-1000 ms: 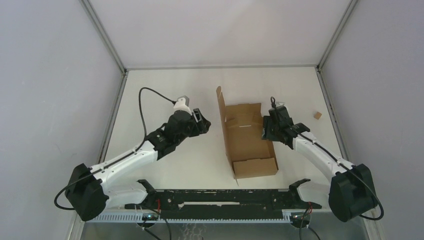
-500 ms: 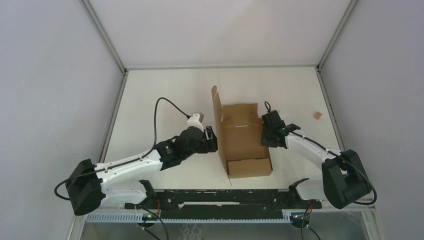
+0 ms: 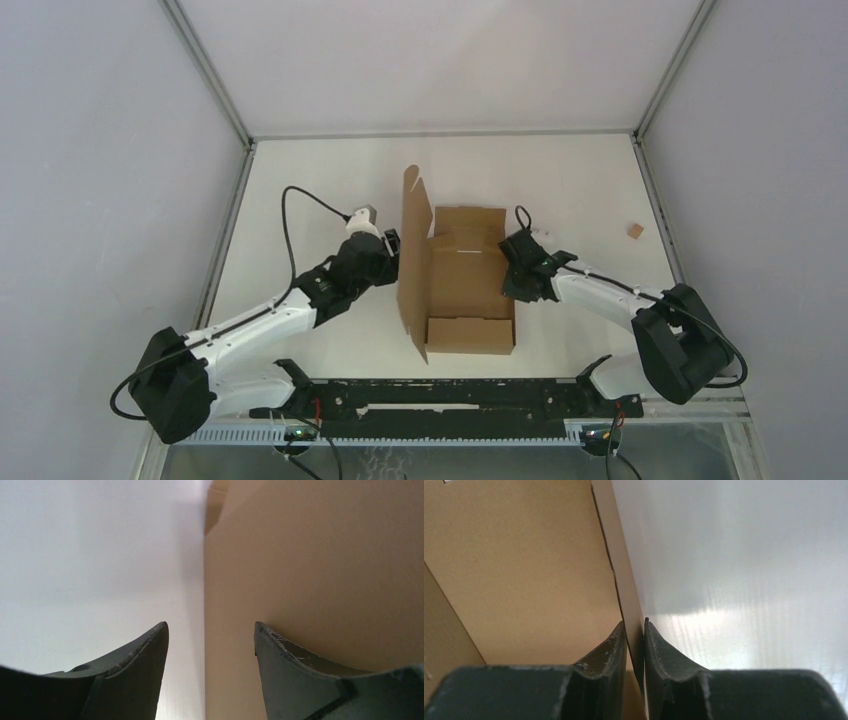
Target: Fold the paper box
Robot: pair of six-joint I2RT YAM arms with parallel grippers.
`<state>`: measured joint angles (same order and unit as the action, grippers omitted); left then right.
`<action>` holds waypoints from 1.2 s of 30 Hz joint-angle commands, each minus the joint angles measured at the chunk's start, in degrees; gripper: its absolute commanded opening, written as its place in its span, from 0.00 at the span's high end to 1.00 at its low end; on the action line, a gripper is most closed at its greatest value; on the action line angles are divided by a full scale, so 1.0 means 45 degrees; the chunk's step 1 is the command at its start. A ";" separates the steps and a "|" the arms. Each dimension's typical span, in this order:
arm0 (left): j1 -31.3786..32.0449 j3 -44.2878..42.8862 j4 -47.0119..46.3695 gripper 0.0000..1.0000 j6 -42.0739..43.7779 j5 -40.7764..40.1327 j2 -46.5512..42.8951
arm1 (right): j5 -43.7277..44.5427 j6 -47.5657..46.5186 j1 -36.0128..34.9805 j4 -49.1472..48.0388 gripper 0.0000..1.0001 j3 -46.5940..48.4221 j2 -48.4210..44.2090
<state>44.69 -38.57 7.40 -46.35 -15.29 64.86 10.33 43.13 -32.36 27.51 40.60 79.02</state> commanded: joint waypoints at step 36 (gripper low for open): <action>-0.1462 0.2663 0.4024 0.33 -0.0771 0.0529 -0.6621 | 0.2922 -0.2663 -1.2393 -0.0373 0.51 0.0820 -0.3415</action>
<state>36.73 -28.75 23.18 -46.61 -10.28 37.50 17.74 32.84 -80.01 30.57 43.92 59.70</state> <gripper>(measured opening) 0.673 0.506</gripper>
